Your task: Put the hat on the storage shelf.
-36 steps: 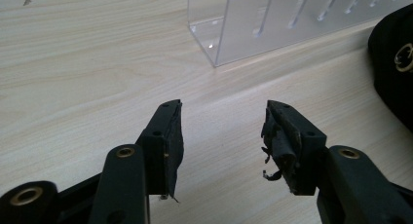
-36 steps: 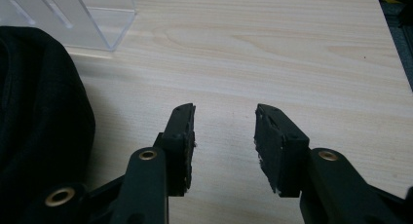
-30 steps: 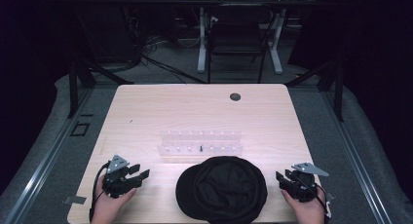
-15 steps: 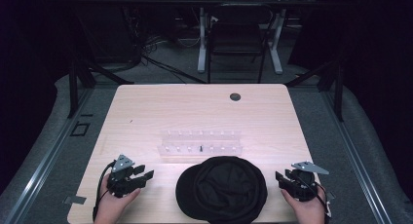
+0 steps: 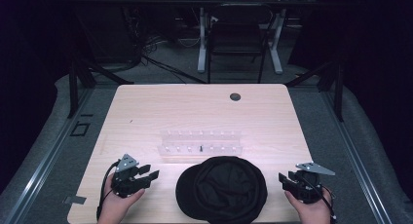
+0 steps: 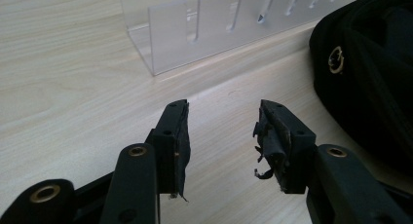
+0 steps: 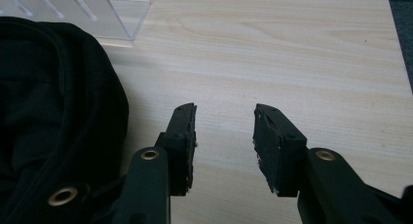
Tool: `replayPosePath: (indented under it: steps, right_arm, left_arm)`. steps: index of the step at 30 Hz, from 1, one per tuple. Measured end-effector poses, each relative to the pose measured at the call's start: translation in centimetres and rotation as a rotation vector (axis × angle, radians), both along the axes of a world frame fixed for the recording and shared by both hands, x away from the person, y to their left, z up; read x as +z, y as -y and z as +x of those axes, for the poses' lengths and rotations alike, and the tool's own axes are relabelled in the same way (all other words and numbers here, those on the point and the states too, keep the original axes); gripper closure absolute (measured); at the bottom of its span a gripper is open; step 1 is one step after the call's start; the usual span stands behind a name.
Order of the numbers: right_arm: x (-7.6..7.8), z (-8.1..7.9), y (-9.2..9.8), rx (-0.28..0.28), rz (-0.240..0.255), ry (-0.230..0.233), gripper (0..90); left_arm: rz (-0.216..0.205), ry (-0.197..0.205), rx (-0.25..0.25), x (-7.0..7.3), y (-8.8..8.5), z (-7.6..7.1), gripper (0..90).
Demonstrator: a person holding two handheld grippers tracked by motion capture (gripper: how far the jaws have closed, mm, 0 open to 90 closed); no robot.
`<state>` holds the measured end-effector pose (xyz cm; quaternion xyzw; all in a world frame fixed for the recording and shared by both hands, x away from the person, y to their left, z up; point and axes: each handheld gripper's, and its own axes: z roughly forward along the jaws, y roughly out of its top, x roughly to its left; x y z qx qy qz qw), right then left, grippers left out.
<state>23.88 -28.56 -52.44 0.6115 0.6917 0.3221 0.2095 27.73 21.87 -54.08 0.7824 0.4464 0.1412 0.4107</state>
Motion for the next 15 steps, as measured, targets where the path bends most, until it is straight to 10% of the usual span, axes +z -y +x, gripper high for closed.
replayPosePath:
  steps: [8, 15]
  right_arm:
    - [1.9, 0.8, -0.7, 0.019, 0.029, -0.051, 61.1]
    - [3.8, 2.2, -2.3, 0.096, 0.002, -0.211, 57.1]
  left_arm:
    - [-0.002, -0.005, -0.012, 0.1, 0.6, -0.2, 54.9]
    - [0.012, -0.013, -0.022, 0.1, 0.9, -0.4, 54.9]
